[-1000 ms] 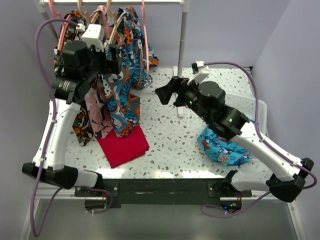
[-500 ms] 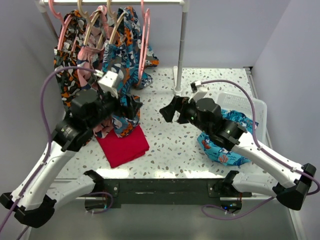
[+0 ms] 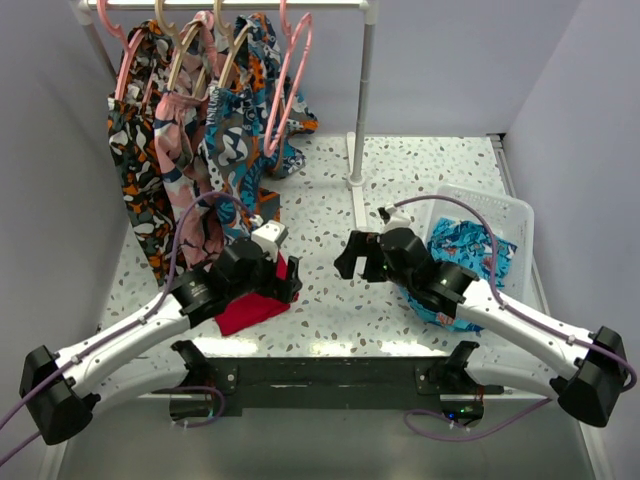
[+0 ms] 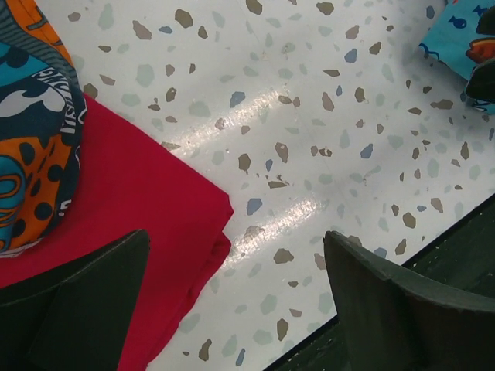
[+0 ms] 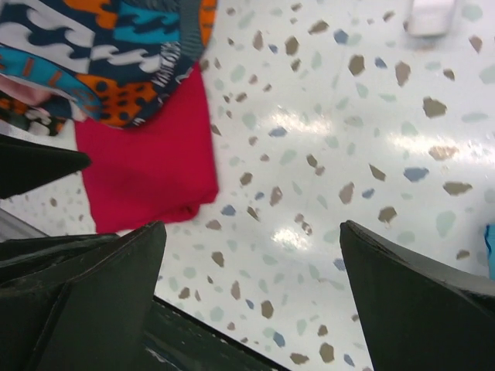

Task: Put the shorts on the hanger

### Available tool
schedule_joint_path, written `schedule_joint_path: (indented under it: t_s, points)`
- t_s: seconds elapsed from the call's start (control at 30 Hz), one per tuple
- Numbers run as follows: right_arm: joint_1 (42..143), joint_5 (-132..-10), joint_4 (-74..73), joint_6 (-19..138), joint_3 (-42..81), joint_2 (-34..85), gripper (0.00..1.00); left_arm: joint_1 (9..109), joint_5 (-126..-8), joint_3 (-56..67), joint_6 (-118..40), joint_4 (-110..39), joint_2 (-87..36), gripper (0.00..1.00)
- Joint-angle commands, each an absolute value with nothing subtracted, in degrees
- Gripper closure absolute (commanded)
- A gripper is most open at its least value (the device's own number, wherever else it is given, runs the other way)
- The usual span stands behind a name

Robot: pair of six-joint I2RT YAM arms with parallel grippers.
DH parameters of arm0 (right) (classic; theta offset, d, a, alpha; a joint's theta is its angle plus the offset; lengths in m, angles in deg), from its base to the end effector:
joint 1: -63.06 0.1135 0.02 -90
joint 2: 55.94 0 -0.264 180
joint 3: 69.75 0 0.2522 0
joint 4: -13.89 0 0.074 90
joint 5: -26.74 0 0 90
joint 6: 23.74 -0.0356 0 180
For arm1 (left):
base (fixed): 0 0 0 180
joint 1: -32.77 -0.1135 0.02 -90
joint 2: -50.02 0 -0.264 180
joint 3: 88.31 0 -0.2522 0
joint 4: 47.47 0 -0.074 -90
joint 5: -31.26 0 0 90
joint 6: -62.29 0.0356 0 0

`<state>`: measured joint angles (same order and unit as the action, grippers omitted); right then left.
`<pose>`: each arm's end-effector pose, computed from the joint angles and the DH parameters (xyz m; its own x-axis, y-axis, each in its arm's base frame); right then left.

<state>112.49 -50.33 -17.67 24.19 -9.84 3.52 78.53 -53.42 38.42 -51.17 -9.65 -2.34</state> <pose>0.1564 0.1704 0.2867 -0.6620 0.2309 -0.7130 -0.2319 0.8416 0.4878 0.1408 -0.1399 0.2608 -0.6478 0.0970 -0.7557 0.4401 0.8572 -0.2672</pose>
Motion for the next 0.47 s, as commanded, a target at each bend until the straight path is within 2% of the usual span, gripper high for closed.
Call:
schedule_joint_path:
  t_s: [0.0, 0.43]
  points:
    - [112.3, -49.1, -22.9, 22.8, -11.2, 0.0, 0.02, 80.1, -48.6, 36.3, -52.3, -7.5, -2.1, 0.0]
    - [112.4, -44.8, -24.0, 22.3, -12.9, -3.5, 0.02, 80.1, -45.4, 40.3, -59.5, -7.2, 7.7, 0.0]
